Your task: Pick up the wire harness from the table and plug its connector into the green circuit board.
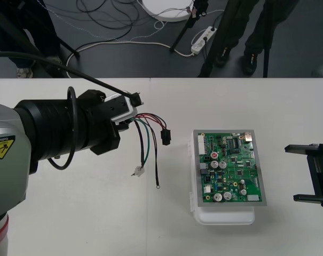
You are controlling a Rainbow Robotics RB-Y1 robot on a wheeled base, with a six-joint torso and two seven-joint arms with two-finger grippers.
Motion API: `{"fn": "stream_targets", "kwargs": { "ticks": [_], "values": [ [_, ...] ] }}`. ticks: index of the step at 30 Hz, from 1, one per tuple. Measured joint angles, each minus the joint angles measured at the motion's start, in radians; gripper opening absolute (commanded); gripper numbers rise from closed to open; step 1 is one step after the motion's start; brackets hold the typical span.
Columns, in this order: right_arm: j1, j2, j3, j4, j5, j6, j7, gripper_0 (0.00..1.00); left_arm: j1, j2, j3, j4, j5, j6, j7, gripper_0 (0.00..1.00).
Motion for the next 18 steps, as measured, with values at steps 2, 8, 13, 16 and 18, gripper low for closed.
{"fn": "stream_targets", "kwargs": {
  "ticks": [2,8,13,16,18],
  "values": [
    [0.0,0.0,0.0,0.0,0.0,0.0,0.0,1.0,-0.009,-0.014,-0.017,0.0,-0.028,0.0,0.0,0.0],
    [0.0,0.0,0.0,0.0,0.0,0.0,-0.021,1.0,-0.044,-0.03,-0.079,0.0,-0.112,-0.001,0.038,0.0],
    [0.0,0.0,0.0,0.0,0.0,0.0,-0.022,1.0,-0.073,-0.032,-0.134,0.0,-0.169,-0.002,0.204,0.0],
    [0.0,0.0,0.0,-0.001,0.0,0.0,-0.022,1.0,-0.09,-0.034,-0.165,0.0,-0.198,-0.002,0.334,0.0],
    [0.0,0.0,0.0,-0.002,0.0,0.0,-0.022,1.0,-0.1,-0.037,-0.178,0.001,-0.203,-0.002,0.395,0.0]
  ]
}}
